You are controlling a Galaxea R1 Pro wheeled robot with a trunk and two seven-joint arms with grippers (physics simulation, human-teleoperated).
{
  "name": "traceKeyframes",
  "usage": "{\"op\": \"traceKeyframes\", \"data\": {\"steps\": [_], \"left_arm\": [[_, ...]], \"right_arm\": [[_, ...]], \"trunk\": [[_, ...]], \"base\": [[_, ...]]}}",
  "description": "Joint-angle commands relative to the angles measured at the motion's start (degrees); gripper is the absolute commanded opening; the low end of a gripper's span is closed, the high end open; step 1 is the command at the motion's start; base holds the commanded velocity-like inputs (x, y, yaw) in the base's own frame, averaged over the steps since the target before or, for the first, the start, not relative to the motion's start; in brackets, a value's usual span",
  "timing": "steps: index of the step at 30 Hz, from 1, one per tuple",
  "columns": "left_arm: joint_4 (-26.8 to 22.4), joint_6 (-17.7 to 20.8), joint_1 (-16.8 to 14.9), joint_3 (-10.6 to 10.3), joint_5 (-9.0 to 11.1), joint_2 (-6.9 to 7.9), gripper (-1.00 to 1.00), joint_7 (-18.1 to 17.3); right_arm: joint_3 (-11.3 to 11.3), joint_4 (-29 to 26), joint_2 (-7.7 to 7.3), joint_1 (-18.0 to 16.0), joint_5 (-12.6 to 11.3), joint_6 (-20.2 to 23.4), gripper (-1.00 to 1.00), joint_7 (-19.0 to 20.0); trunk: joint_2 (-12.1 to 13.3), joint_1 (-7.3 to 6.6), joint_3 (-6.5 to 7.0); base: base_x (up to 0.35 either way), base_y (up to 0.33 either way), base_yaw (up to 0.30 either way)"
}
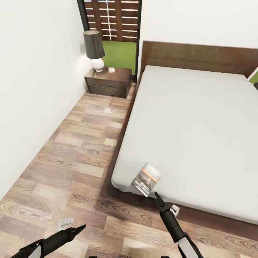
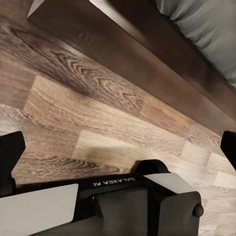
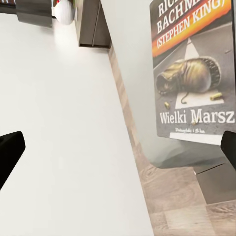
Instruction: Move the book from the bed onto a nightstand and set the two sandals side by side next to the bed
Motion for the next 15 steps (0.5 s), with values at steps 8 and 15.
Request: {"op": "traceKeyframes", "data": {"steps": [8, 15], "left_arm": [[0.03, 0.22, -0.04, 0.46, -0.25, -0.01, 1.00, -0.40], [0.03, 0.22, -0.03, 0.46, -0.25, -0.01, 1.00, -0.44]], "right_arm": [[-0.25, 0.01, 0.05, -0.03, -0.19, 0.59, 1.00, 0.24], [-0.25, 0.01, 0.04, -0.03, -0.19, 0.59, 1.00, 0.24]], "trunk": [[-0.02, 0.00, -0.03], [-0.02, 0.00, -0.03]], "base": [[0.000, 0.002, 0.000], [0.000, 0.134, 0.000]]}}
